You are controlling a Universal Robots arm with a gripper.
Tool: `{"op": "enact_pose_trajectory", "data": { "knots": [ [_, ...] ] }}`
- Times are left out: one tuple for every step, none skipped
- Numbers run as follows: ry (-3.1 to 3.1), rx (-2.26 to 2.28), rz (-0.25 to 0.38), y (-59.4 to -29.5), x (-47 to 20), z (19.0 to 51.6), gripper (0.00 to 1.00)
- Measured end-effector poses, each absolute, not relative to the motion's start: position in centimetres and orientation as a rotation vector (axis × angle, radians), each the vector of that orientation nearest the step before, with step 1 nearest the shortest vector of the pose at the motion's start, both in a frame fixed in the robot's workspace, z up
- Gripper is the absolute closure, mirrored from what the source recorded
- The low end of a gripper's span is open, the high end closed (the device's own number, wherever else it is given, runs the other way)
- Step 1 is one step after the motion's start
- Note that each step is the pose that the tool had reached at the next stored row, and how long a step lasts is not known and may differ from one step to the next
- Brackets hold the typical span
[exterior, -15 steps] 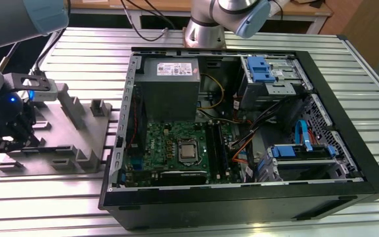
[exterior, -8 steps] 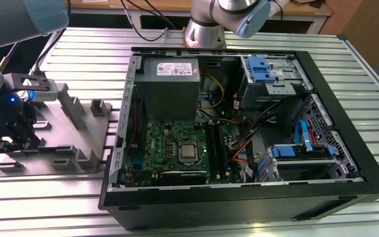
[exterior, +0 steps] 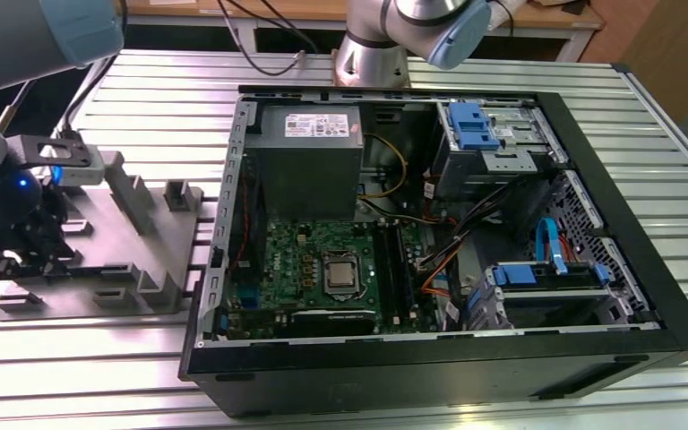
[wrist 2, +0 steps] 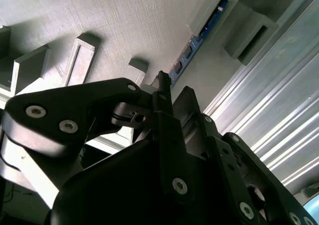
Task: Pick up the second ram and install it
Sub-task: 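Pick up the second ram and move it above second insertion slot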
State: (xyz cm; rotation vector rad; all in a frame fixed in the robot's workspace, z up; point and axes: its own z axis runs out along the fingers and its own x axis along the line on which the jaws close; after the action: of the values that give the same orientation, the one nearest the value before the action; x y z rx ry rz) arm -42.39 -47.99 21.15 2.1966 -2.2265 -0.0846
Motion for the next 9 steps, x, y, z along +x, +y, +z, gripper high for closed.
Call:
{"op": "enact_pose_trajectory", "data": {
  "knots": [
    [-2.223, 2.201, -0.084, -47.99, -42.44, 21.03, 0.71],
    [-2.22, 2.205, -0.083, -47.99, -42.51, 20.92, 0.71],
    [-2.217, 2.208, -0.082, -47.99, -42.56, 20.81, 0.71],
    [-2.213, 2.213, -0.081, -47.99, -42.61, 20.67, 0.71],
    [-2.209, 2.218, -0.08, -47.99, -42.65, 20.53, 0.71],
    [-2.205, 2.223, -0.079, -47.99, -42.69, 20.41, 0.71],
    [-2.2, 2.228, -0.078, -47.99, -42.73, 20.31, 0.71],
    [-2.196, 2.232, -0.078, -47.99, -42.79, 20.22, 0.71],
    [-2.193, 2.235, -0.078, -47.99, -42.88, 20.12, 0.71]
  ]
}}
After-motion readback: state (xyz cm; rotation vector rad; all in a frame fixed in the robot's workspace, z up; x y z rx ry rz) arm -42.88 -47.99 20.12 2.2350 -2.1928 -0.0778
